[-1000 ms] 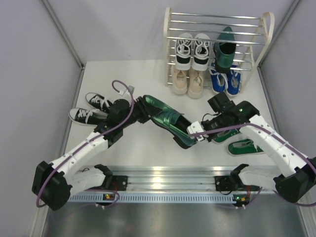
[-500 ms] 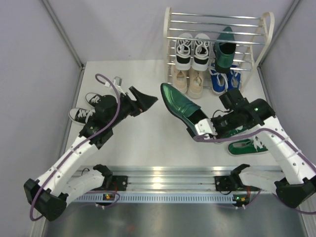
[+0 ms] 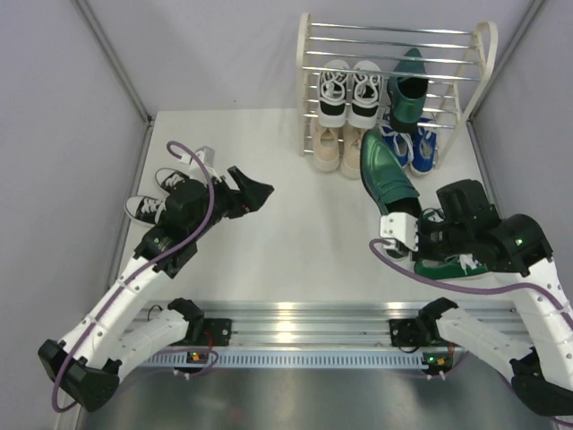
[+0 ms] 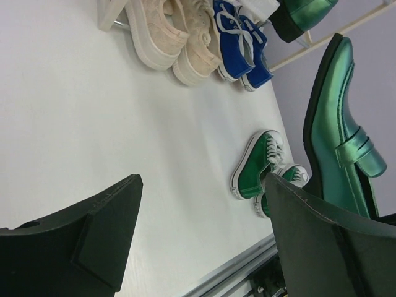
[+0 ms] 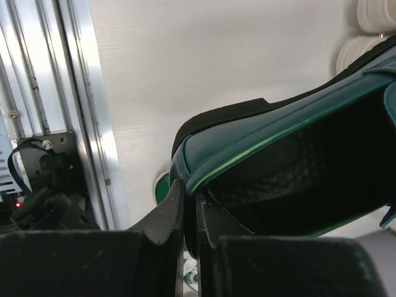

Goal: Place and organize the shoes onto the shoe shelf
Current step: Place the shoe at the shoe shelf.

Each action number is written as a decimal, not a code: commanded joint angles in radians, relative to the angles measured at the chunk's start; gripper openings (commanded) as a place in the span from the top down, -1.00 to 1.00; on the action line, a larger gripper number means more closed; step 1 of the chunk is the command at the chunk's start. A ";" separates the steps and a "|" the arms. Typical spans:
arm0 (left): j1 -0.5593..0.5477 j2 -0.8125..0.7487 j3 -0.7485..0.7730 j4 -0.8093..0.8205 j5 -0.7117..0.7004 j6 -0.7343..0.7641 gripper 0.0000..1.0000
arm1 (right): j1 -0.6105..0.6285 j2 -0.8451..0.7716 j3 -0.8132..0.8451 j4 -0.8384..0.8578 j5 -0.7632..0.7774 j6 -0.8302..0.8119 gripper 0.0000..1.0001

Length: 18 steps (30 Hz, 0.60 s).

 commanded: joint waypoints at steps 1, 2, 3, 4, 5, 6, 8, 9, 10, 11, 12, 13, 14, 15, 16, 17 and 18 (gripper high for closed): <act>0.007 -0.002 -0.003 0.031 0.004 0.040 -0.71 | -0.027 -0.037 0.037 -0.068 0.077 0.133 1.00; 0.009 0.004 -0.003 0.032 0.013 0.043 -0.71 | -0.051 -0.038 0.034 -0.066 0.079 0.150 1.00; 0.010 0.010 -0.003 0.034 0.019 0.046 -0.71 | -0.063 -0.038 0.029 -0.064 0.079 0.155 1.00; 0.010 0.016 -0.003 0.038 0.024 0.051 -0.71 | -0.079 -0.032 0.026 -0.061 0.079 0.155 1.00; 0.012 0.018 -0.003 0.038 0.029 0.054 -0.71 | -0.115 -0.025 0.027 -0.061 0.068 0.149 1.00; 0.012 0.019 -0.006 0.038 0.033 0.056 -0.71 | -0.142 -0.017 0.032 -0.063 0.058 0.143 1.00; 0.015 0.015 -0.009 0.035 0.033 0.065 -0.71 | -0.236 0.028 0.055 -0.072 0.006 0.115 1.00; 0.017 0.015 -0.012 0.032 0.032 0.071 -0.71 | -0.278 0.070 0.082 -0.074 -0.016 0.109 1.00; 0.017 0.005 -0.014 0.031 0.030 0.075 -0.71 | -0.322 0.093 0.099 -0.075 -0.040 0.103 1.00; 0.020 0.001 -0.014 0.019 0.027 0.077 -0.71 | -0.414 0.118 0.116 -0.075 -0.101 0.091 1.00; 0.020 -0.004 -0.017 0.014 0.024 0.079 -0.71 | -0.454 0.136 0.135 -0.075 -0.128 0.083 1.00; 0.020 -0.016 -0.022 0.011 0.020 0.082 -0.72 | -0.479 0.169 0.159 -0.075 -0.143 0.074 1.00; 0.021 -0.021 -0.023 0.002 0.018 0.082 -0.71 | -0.482 0.179 0.167 -0.075 -0.157 0.059 1.00; 0.023 -0.027 -0.023 -0.001 0.016 0.085 -0.72 | -0.484 0.207 0.181 -0.075 -0.163 0.054 1.00; 0.024 -0.034 -0.026 -0.009 0.015 0.086 -0.72 | -0.484 0.221 0.185 -0.077 -0.166 0.052 1.00; 0.024 -0.039 -0.026 -0.017 0.015 0.089 -0.72 | -0.484 0.236 0.193 -0.077 -0.176 0.048 1.00; 0.026 -0.042 -0.026 -0.023 0.012 0.095 -0.72 | -0.484 0.262 0.208 -0.075 -0.183 0.043 1.00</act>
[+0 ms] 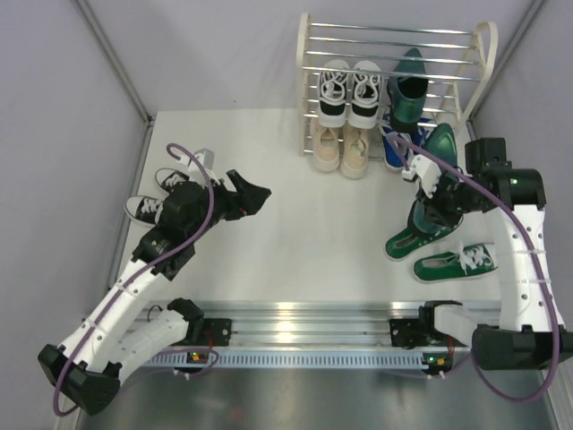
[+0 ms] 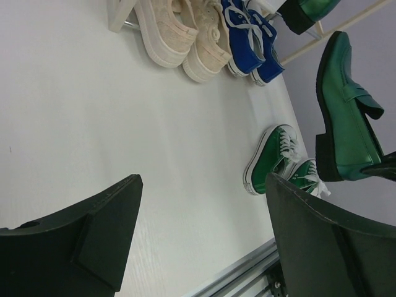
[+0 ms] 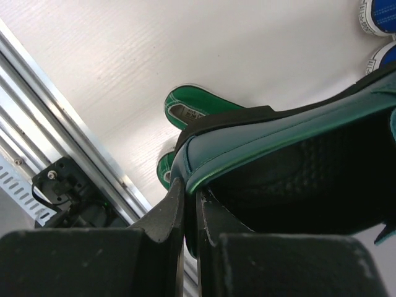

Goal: Place and organize the shoes onto the shoe shelf
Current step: Place the shoe at the shoe shelf.

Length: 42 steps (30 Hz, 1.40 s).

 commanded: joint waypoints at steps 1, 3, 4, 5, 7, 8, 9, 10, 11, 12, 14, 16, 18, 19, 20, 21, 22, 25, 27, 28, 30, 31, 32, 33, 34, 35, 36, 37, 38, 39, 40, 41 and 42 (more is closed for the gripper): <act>0.008 -0.035 -0.008 -0.004 -0.013 0.034 -0.72 | -0.006 0.023 0.104 -0.071 -0.107 -0.076 1.00; 0.009 -0.038 -0.010 -0.013 -0.016 0.040 -0.72 | -0.043 0.067 0.138 -0.071 -0.112 -0.087 1.00; 0.008 -0.038 -0.014 -0.013 -0.017 0.040 -0.72 | -0.048 0.086 0.153 -0.071 -0.121 -0.099 1.00; 0.009 -0.040 -0.015 -0.013 -0.017 0.041 -0.72 | -0.067 0.099 0.181 -0.069 -0.126 -0.111 1.00; 0.009 -0.033 -0.016 -0.012 -0.017 0.043 -0.72 | -0.092 0.145 0.213 -0.069 -0.138 -0.137 1.00; 0.011 -0.030 -0.016 -0.010 -0.016 0.044 -0.72 | -0.119 0.161 0.227 -0.069 -0.144 -0.142 1.00; 0.011 -0.026 -0.015 -0.010 -0.014 0.046 -0.72 | -0.133 0.187 0.251 -0.069 -0.147 -0.148 1.00; 0.012 -0.024 -0.015 -0.009 -0.014 0.047 -0.72 | -0.147 0.196 0.259 -0.069 -0.149 -0.162 1.00; 0.012 -0.023 -0.010 -0.009 -0.011 0.052 -0.72 | -0.152 0.204 0.267 -0.071 -0.150 -0.167 1.00; 0.014 -0.015 -0.008 -0.009 -0.008 0.054 -0.72 | -0.153 0.212 0.276 -0.069 -0.153 -0.180 1.00; 0.014 -0.012 -0.001 -0.012 -0.003 0.061 -0.72 | -0.154 0.216 0.287 -0.071 -0.163 -0.202 1.00; 0.017 -0.004 0.002 -0.010 -0.003 0.063 -0.72 | -0.154 0.224 0.296 -0.069 -0.158 -0.238 1.00; 0.017 0.002 0.004 -0.007 0.004 0.063 -0.72 | -0.158 0.245 0.320 -0.071 -0.157 -0.269 1.00; 0.019 0.006 0.004 -0.004 0.004 0.064 -0.72 | -0.164 0.253 0.331 -0.069 -0.161 -0.283 1.00; 0.019 0.008 0.002 0.002 0.009 0.063 -0.72 | -0.167 0.261 0.354 -0.069 -0.163 -0.297 1.00; 0.019 0.013 0.002 0.004 0.012 0.061 -0.72 | -0.170 0.287 0.368 -0.069 -0.167 -0.306 1.00; 0.020 0.014 0.002 0.007 0.012 0.060 -0.72 | -0.181 0.299 0.382 -0.069 -0.178 -0.308 1.00; 0.022 0.019 0.008 0.010 0.018 0.061 -0.72 | -0.199 0.348 0.422 -0.069 -0.190 -0.325 1.00; 0.022 0.019 0.010 0.008 0.020 0.061 -0.72 | -0.204 0.382 0.445 -0.069 -0.193 -0.332 1.00; 0.023 0.017 0.015 0.004 0.020 0.060 -0.72 | -0.204 0.389 0.457 -0.069 -0.195 -0.337 1.00; 0.025 0.013 0.016 -0.002 0.021 0.061 -0.71 | -0.206 0.416 0.471 -0.069 -0.192 -0.355 1.00; 0.023 0.011 0.016 -0.004 0.020 0.058 -0.72 | -0.209 0.426 0.480 -0.069 -0.190 -0.357 1.00; 0.023 0.011 0.015 -0.004 0.021 0.058 -0.71 | -0.212 0.449 0.504 -0.069 -0.193 -0.355 1.00; 0.023 0.010 0.015 -0.004 0.021 0.057 -0.71 | -0.216 0.462 0.515 -0.069 -0.196 -0.360 1.00; 0.025 0.008 0.013 -0.004 0.021 0.052 -0.71 | -0.221 0.472 0.524 -0.069 -0.196 -0.361 1.00; 0.025 0.008 0.012 -0.004 0.020 0.051 -0.71 | -0.223 0.497 0.547 -0.069 -0.196 -0.363 1.00; 0.025 0.006 0.010 -0.002 0.021 0.051 -0.71 | -0.224 0.508 0.558 -0.069 -0.196 -0.371 1.00; 0.025 0.008 0.010 -0.004 0.020 0.049 -0.71 | -0.227 0.520 0.567 -0.069 -0.199 -0.377 1.00; 0.025 0.008 0.008 -0.002 0.020 0.049 -0.71 | -0.230 0.540 0.592 -0.069 -0.203 -0.381 1.00; 0.025 0.008 0.007 -0.004 0.018 0.049 -0.70 | -0.232 0.552 0.604 -0.069 -0.207 -0.384 1.00; 0.025 0.008 0.007 -0.002 0.018 0.046 -0.71 | -0.233 0.564 0.618 -0.069 -0.210 -0.386 1.00; 0.026 0.006 0.007 -0.004 0.018 0.046 -0.71 | -0.233 0.589 0.641 -0.069 -0.210 -0.390 1.00; 0.026 0.006 0.007 -0.004 0.020 0.046 -0.71 | -0.233 0.603 0.656 -0.069 -0.210 -0.392 1.00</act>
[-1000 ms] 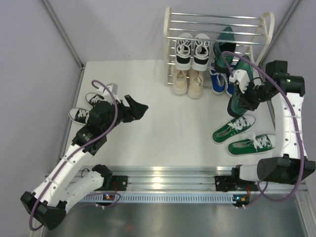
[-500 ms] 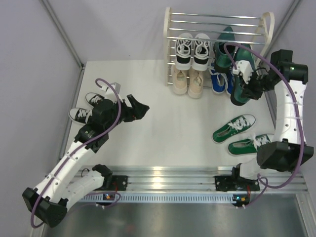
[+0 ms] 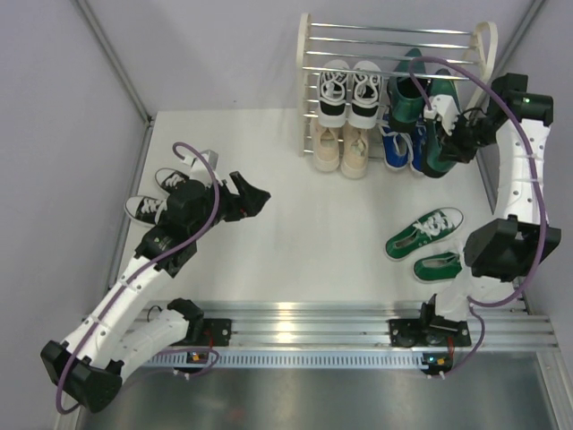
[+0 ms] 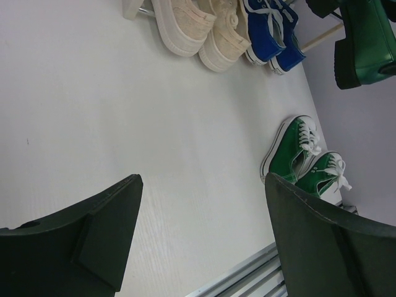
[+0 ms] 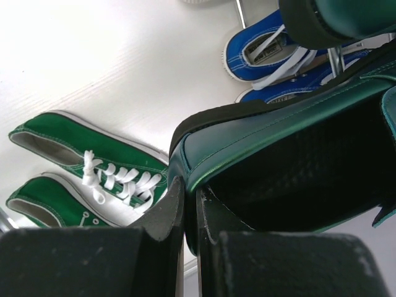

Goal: Place and organize the shoes onto the shoe shelf
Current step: Place the shoe at the shoe shelf.

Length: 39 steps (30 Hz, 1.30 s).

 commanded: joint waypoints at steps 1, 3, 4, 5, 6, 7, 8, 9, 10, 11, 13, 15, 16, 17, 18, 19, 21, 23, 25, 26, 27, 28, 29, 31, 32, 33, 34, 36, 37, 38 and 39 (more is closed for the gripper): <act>0.006 -0.015 0.013 0.024 0.006 -0.002 -0.71 | -0.015 0.021 0.122 -0.055 -0.061 -0.069 1.00; 0.008 -0.015 0.016 0.021 0.006 -0.002 -0.71 | -0.015 0.060 0.168 -0.055 -0.061 -0.064 1.00; 0.006 -0.015 0.016 0.019 0.007 -0.003 -0.71 | -0.015 0.073 0.186 -0.055 -0.063 -0.060 1.00; 0.006 -0.015 0.018 0.019 0.006 -0.003 -0.71 | -0.017 0.095 0.220 -0.055 -0.064 -0.055 1.00; 0.008 -0.013 0.019 0.019 0.007 -0.005 -0.70 | -0.017 0.107 0.235 -0.052 -0.068 -0.045 1.00; 0.006 -0.012 0.021 0.018 0.007 -0.008 -0.70 | -0.015 0.113 0.249 -0.047 -0.069 -0.038 1.00; 0.006 -0.010 0.024 0.018 0.006 -0.009 -0.70 | -0.015 0.124 0.265 -0.039 -0.069 -0.032 1.00; 0.006 -0.010 0.025 0.018 0.006 -0.011 -0.70 | -0.017 0.127 0.268 -0.023 -0.068 -0.028 1.00; 0.006 -0.009 0.027 0.018 0.006 -0.014 -0.70 | -0.015 0.132 0.269 -0.015 -0.068 -0.026 1.00; 0.006 -0.007 0.028 0.018 0.007 -0.016 -0.70 | -0.017 0.133 0.269 -0.003 -0.066 -0.024 1.00; 0.006 -0.006 0.031 0.018 0.006 -0.019 -0.70 | -0.017 0.138 0.282 0.016 -0.063 -0.018 1.00; 0.008 0.002 0.036 0.018 0.006 -0.019 -0.70 | -0.017 0.141 0.285 0.033 -0.060 -0.006 1.00; 0.008 0.002 0.038 0.018 0.007 -0.020 -0.70 | -0.017 0.143 0.283 0.046 -0.055 0.000 1.00; 0.006 0.005 0.042 0.018 0.007 -0.020 -0.70 | -0.017 0.140 0.283 0.075 -0.051 0.014 1.00; 0.006 0.007 0.044 0.018 0.006 -0.020 -0.70 | -0.017 0.138 0.283 0.091 -0.046 0.015 1.00; 0.006 0.005 0.045 0.018 0.009 -0.022 -0.70 | -0.017 0.135 0.283 0.105 -0.042 0.020 1.00; 0.006 0.011 0.048 0.018 0.010 -0.025 -0.70 | -0.015 0.138 0.288 0.142 -0.034 0.019 1.00; 0.006 0.014 0.050 0.018 0.009 -0.029 -0.70 | -0.015 0.149 0.302 0.148 -0.032 0.008 1.00; 0.006 0.017 0.054 0.018 0.014 -0.032 -0.70 | -0.015 0.163 0.318 0.149 -0.032 0.003 1.00; 0.008 0.017 0.056 0.018 0.012 -0.034 -0.70 | -0.015 0.173 0.332 0.149 -0.034 0.000 1.00; 0.006 0.019 0.059 0.016 0.015 -0.037 -0.70 | -0.015 0.179 0.335 0.148 -0.037 -0.006 1.00; 0.008 0.019 0.061 0.018 0.014 -0.037 -0.70 | -0.014 0.183 0.334 0.146 -0.037 -0.015 1.00; 0.008 0.019 0.061 0.018 0.015 -0.039 -0.69 | -0.011 0.186 0.332 0.143 -0.035 -0.033 1.00; 0.006 0.016 0.062 0.019 0.015 -0.046 -0.69 | -0.006 0.190 0.326 0.146 -0.023 -0.049 1.00; 0.006 0.014 0.062 0.018 0.017 -0.048 -0.69 | -0.005 0.190 0.323 0.157 -0.019 -0.052 1.00; 0.006 0.013 0.061 0.018 0.018 -0.051 -0.69 | -0.003 0.192 0.320 0.163 -0.008 -0.057 1.00; 0.008 0.011 0.061 0.018 0.020 -0.055 -0.69 | -0.003 0.193 0.315 0.178 -0.002 -0.060 1.00; 0.006 0.010 0.059 0.018 0.021 -0.060 -0.69 | -0.003 0.195 0.315 0.191 0.014 -0.080 1.00; 0.006 0.007 0.059 0.018 0.023 -0.063 -0.69 | -0.003 0.195 0.311 0.214 0.017 -0.084 1.00; 0.006 0.007 0.058 0.018 0.023 -0.065 -0.69 | -0.003 0.193 0.309 0.226 0.018 -0.086 1.00; 0.008 0.007 0.056 0.018 0.023 -0.069 -0.69 | -0.003 0.193 0.311 0.238 0.021 -0.084 1.00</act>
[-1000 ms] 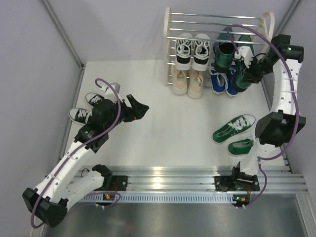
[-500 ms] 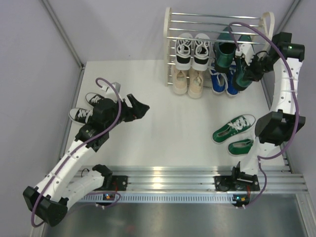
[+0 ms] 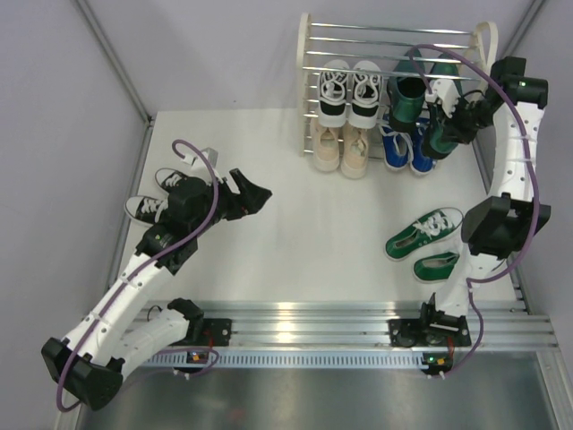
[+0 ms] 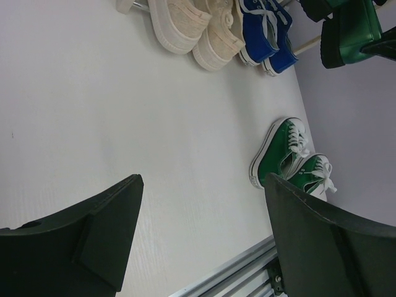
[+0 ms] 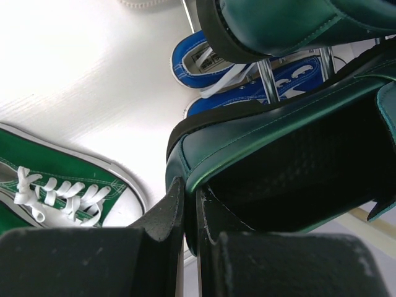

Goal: Place and organize the shoes onto the shoe shelf
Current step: Place the shoe at the shoe shelf.

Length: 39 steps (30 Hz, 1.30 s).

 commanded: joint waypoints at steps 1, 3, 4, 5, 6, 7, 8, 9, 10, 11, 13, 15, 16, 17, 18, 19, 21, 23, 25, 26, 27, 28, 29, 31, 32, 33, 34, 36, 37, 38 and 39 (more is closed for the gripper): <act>0.005 -0.014 0.037 0.024 0.015 -0.017 -0.68 | -0.001 -0.021 0.056 0.230 -0.001 -0.080 1.00; 0.005 -0.013 0.038 0.026 0.017 -0.020 -0.69 | -0.001 -0.019 0.062 0.257 -0.014 -0.063 1.00; 0.007 -0.013 0.038 0.026 0.017 -0.023 -0.68 | 0.001 -0.018 0.068 0.263 -0.020 -0.057 1.00; 0.007 -0.013 0.038 0.027 0.018 -0.025 -0.68 | 0.004 -0.018 0.068 0.285 -0.020 -0.035 1.00; 0.007 -0.014 0.038 0.027 0.017 -0.026 -0.68 | 0.008 -0.018 0.065 0.299 -0.011 -0.020 1.00; 0.005 -0.013 0.040 0.030 0.018 -0.029 -0.68 | 0.016 -0.016 0.058 0.318 -0.008 -0.005 1.00; 0.005 -0.014 0.040 0.032 0.020 -0.029 -0.68 | 0.017 -0.015 0.053 0.349 -0.009 0.030 1.00; 0.005 -0.014 0.041 0.030 0.020 -0.031 -0.68 | 0.021 -0.018 0.048 0.366 -0.012 0.046 1.00; 0.005 -0.014 0.043 0.030 0.020 -0.031 -0.68 | 0.024 -0.018 0.039 0.378 -0.012 0.057 1.00; 0.005 -0.013 0.044 0.030 0.018 -0.031 -0.68 | 0.027 -0.019 0.036 0.386 -0.014 0.064 1.00; 0.005 -0.014 0.044 0.030 0.020 -0.029 -0.68 | 0.036 -0.019 0.028 0.408 -0.008 0.072 1.00; 0.007 -0.014 0.044 0.030 0.020 -0.031 -0.68 | 0.047 -0.019 0.021 0.440 0.008 0.074 1.00; 0.005 -0.014 0.043 0.030 0.020 -0.031 -0.68 | 0.048 -0.021 0.012 0.457 0.014 0.083 1.00; 0.007 -0.016 0.043 0.032 0.020 -0.032 -0.68 | 0.048 -0.021 0.007 0.473 0.015 0.101 1.00; 0.007 -0.016 0.041 0.030 0.020 -0.034 -0.68 | 0.051 -0.022 0.002 0.489 0.012 0.110 1.00; 0.005 -0.016 0.041 0.030 0.020 -0.035 -0.68 | 0.053 -0.019 0.002 0.498 0.005 0.107 1.00; 0.007 -0.016 0.040 0.030 0.018 -0.035 -0.68 | 0.057 -0.018 0.004 0.500 -0.001 0.100 1.00; 0.007 -0.016 0.040 0.030 0.018 -0.035 -0.68 | 0.062 -0.015 0.005 0.484 -0.020 0.063 1.00; 0.007 -0.017 0.041 0.032 0.017 -0.035 -0.68 | 0.065 -0.008 0.025 0.460 -0.064 0.035 1.00; 0.005 -0.017 0.041 0.030 0.018 -0.035 -0.68 | 0.065 0.001 0.045 0.390 -0.089 -0.019 1.00; 0.007 -0.019 0.040 0.030 0.017 -0.035 -0.68 | 0.067 0.004 0.060 0.371 -0.116 -0.026 1.00; 0.005 -0.022 0.038 0.030 0.017 -0.037 -0.68 | 0.067 0.008 0.077 0.353 -0.130 -0.034 1.00; 0.005 -0.024 0.038 0.030 0.015 -0.037 -0.68 | 0.067 0.008 0.077 0.331 -0.144 -0.053 1.00; 0.007 -0.025 0.035 0.030 0.015 -0.040 -0.68 | 0.067 0.002 0.073 0.313 -0.187 -0.067 1.00; 0.005 -0.024 0.035 0.030 0.017 -0.040 -0.68 | 0.067 -0.001 0.073 0.299 -0.201 -0.090 1.00; 0.005 -0.022 0.037 0.030 0.017 -0.042 -0.68 | 0.068 0.001 0.073 0.277 -0.218 -0.098 1.00; 0.007 -0.021 0.037 0.030 0.017 -0.040 -0.68 | 0.071 -0.001 0.071 0.274 -0.218 -0.104 1.00; 0.005 -0.021 0.040 0.030 0.018 -0.040 -0.68 | 0.077 0.002 0.065 0.292 -0.198 -0.104 1.00; 0.005 -0.016 0.043 0.030 0.018 -0.038 -0.68 | 0.079 0.008 0.059 0.318 -0.181 -0.080 1.00; 0.005 -0.016 0.046 0.030 0.020 -0.037 -0.68 | 0.080 0.011 0.056 0.338 -0.163 -0.071 1.00; 0.005 -0.013 0.047 0.030 0.018 -0.037 -0.68 | 0.080 0.016 0.059 0.355 -0.128 -0.061 1.00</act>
